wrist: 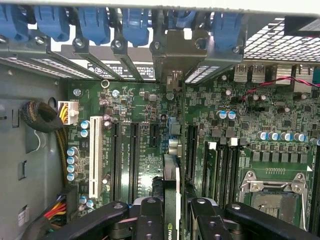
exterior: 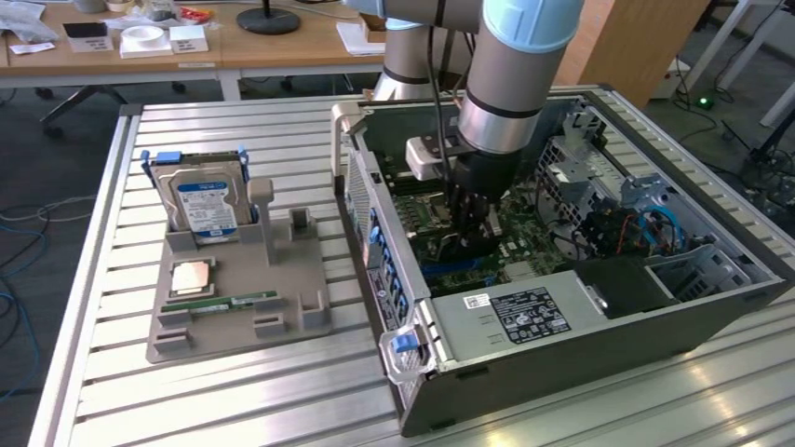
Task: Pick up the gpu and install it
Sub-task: 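Insert the gpu into the slot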
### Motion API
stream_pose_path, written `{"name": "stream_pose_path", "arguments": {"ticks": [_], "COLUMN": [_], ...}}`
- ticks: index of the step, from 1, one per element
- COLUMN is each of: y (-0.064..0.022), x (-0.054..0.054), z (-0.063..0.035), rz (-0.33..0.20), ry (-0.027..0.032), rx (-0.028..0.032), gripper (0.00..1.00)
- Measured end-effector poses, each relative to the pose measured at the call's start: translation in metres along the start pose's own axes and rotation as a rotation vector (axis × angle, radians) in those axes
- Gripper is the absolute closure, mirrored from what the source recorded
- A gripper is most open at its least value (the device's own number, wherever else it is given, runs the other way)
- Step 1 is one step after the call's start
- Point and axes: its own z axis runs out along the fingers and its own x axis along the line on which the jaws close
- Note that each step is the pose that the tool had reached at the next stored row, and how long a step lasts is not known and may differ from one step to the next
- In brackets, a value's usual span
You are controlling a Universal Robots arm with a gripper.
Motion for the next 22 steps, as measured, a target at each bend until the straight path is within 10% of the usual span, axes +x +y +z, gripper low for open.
{"name": "stream_pose_path", "arguments": {"ticks": [22], "y": [0.0001], "x": [0.0000], "z": [0.0005], "rz": [0.000], "ry": [0.0000], "rx": [0.0000], "gripper": [0.74]}}
